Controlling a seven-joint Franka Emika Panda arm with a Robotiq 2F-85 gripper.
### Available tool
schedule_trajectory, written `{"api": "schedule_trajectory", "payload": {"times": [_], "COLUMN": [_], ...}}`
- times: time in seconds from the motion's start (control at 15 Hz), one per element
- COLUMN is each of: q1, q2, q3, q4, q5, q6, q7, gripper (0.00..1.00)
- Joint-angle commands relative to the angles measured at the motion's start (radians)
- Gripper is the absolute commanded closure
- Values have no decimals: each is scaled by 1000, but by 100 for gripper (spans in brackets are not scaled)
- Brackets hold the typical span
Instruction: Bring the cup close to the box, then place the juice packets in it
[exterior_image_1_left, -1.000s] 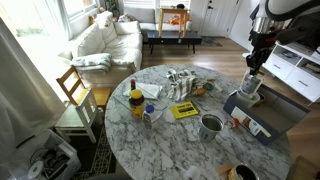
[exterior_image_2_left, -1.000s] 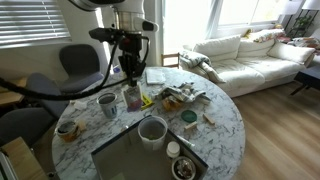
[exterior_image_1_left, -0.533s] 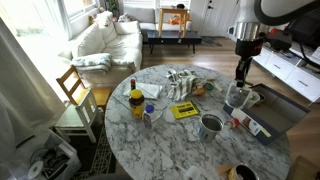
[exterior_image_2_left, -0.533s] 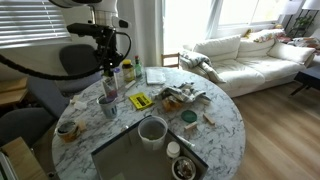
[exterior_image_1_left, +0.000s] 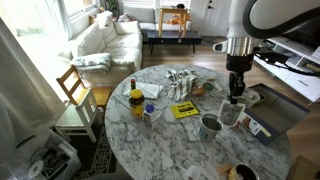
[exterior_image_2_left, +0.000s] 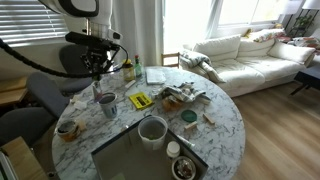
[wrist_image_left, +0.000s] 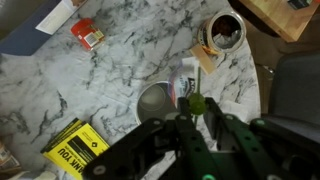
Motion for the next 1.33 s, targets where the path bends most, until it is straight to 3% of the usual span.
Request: {"api": "schedule_trajectory", "payload": {"times": [0.0, 0.33, 0.6, 1.27], "q1": [4, 1, 0, -9], "q2": [-4, 21, 42, 69], "q3": [-1, 1, 5, 4], "q4": [-23, -20, -31, -47], "q5": [54, 100, 58, -11], "q6": [22, 108, 217, 150], "q7": [-95, -82, -59, -66], "gripper": [95, 95, 95, 95]}}
